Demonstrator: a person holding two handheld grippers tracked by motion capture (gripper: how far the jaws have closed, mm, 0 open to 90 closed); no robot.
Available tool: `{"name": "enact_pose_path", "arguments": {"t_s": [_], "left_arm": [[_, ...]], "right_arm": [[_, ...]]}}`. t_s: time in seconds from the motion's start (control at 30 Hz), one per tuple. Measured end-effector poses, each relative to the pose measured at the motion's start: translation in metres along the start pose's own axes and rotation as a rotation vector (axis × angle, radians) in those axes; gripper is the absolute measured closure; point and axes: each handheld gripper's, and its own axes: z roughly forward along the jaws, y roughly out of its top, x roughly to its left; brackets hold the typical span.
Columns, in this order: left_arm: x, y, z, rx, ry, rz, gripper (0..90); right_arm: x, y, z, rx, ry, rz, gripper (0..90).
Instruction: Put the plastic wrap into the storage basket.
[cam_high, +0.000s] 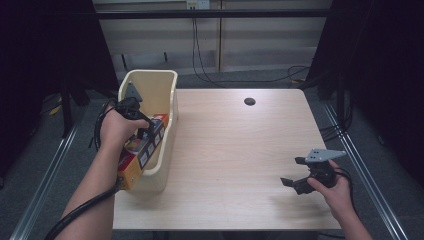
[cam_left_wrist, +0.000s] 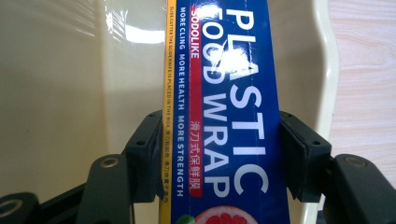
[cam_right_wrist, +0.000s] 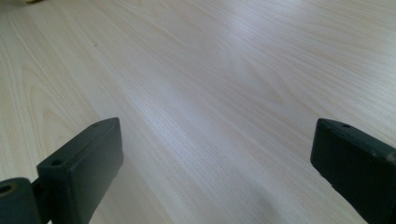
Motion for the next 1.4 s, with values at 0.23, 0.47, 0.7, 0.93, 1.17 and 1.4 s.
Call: {"name": "enact_pose_path", "arguments": {"t_s": [0.23, 0.47, 0.7, 0.93, 1.17, 1.4], "left_arm": [[0.000, 0.002, 0.004, 0.013, 0.010, -0.011, 40.4], [0.000, 0.003, 0.006, 0.016, 0.014, -0.013, 40.2], [-0.001, 0.003, 0.009, 0.024, 0.016, -0.012, 40.0], [-0.002, 0.004, 0.013, 0.024, 0.016, -0.019, 39.7], [-0.001, 0.004, 0.012, 0.020, 0.000, -0.013, 38.2], [-0.005, 0.004, -0.008, -0.034, -0.022, -0.002, 36.8]], "right_arm": [[0.000, 0.000, 0.001, 0.003, 0.009, 0.001, 2.3], [0.000, -0.001, 0.001, 0.003, 0.007, 0.004, 2.3], [0.000, -0.001, 0.002, 0.005, 0.007, 0.003, 2.4], [-0.001, -0.001, 0.001, 0.001, 0.011, 0.006, 2.4], [-0.001, -0.001, 0.001, 0.000, 0.009, 0.007, 2.3], [-0.001, -0.001, 0.001, -0.004, 0.004, 0.008, 2.3]]}}
